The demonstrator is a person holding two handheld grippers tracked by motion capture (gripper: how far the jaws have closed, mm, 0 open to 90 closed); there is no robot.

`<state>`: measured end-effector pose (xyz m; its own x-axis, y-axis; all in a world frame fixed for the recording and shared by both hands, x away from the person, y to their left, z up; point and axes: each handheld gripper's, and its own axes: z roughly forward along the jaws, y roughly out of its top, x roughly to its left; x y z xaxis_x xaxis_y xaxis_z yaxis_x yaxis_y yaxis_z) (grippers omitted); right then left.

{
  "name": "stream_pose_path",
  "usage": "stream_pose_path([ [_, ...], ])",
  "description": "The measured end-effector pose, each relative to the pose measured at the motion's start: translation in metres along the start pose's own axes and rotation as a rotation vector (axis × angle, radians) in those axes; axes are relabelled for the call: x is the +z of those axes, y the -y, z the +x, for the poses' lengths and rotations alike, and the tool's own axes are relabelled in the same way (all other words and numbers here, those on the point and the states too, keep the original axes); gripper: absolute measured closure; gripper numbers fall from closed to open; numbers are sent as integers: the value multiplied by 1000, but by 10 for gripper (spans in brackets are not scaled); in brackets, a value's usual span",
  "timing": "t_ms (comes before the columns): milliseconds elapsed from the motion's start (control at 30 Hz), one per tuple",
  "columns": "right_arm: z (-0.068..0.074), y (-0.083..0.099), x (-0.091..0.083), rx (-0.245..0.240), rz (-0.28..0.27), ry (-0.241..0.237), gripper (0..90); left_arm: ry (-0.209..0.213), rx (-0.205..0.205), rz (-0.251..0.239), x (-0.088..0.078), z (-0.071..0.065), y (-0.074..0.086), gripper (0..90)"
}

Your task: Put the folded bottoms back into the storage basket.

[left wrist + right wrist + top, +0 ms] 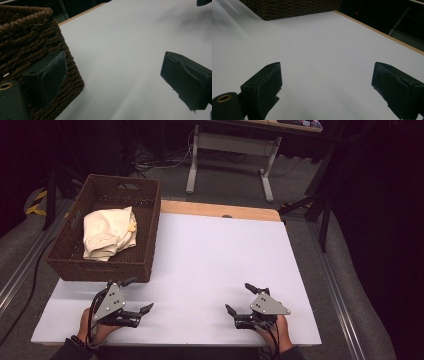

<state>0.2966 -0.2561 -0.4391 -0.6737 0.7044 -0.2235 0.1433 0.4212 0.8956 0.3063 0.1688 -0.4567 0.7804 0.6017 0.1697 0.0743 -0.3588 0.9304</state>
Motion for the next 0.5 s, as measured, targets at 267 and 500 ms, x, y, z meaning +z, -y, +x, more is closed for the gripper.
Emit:
stream_pose_path([
  [267, 0, 0, -2, -4, -4, -2, 97, -5, -7, -7, 1, -1, -1, 75],
  [500, -2, -1, -1, 0, -9, -3, 106, 4, 1, 10, 3, -2, 1, 74],
])
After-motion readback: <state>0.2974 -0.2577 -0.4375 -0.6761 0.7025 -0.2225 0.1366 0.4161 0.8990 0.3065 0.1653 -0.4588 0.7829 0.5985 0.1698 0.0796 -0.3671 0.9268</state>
